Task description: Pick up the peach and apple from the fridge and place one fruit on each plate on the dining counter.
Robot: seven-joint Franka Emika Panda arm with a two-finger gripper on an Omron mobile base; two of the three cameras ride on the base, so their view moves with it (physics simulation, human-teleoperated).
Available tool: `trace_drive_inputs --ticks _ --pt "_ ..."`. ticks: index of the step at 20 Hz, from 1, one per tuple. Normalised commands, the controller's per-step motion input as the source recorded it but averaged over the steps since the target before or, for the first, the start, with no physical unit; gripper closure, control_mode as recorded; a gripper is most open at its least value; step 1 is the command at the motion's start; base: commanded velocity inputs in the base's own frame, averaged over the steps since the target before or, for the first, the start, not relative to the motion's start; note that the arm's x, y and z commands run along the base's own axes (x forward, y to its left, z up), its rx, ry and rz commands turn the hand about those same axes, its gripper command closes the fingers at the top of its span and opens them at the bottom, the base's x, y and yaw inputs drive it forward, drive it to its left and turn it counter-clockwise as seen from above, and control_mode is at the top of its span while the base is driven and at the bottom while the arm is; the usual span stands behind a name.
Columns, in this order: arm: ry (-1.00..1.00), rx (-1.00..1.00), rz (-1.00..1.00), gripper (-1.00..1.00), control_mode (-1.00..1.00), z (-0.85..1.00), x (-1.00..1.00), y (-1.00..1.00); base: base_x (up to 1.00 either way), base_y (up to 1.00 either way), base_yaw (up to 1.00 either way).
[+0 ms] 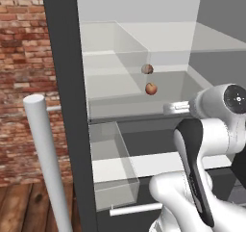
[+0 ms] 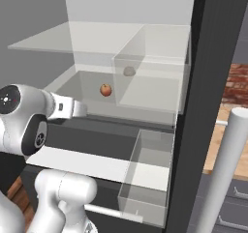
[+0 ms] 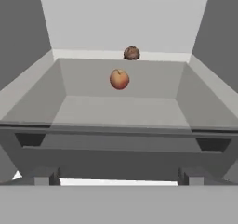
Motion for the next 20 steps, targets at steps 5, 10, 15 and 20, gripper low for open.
trace_drive_inputs --ticks 5,10,15,20 --pt "-0.19 -0.01 0.01 -1.0 -1.0 0.24 0.11 0.07 0.0 0.0 0.0" --pt "0.0 0.0 0.0 -1.0 -1.0 0.19 0.43 0.16 0.0 0.0 0.0" --pt "0.16 0.02 0.0 -1.0 -1.0 0.08 0.59 0.05 0.0 0.0 0.0" --pt "-0.04 0.06 -0.03 -1.0 -1.0 -0.07 0.4 0.0 0.0 0.0 0.0"
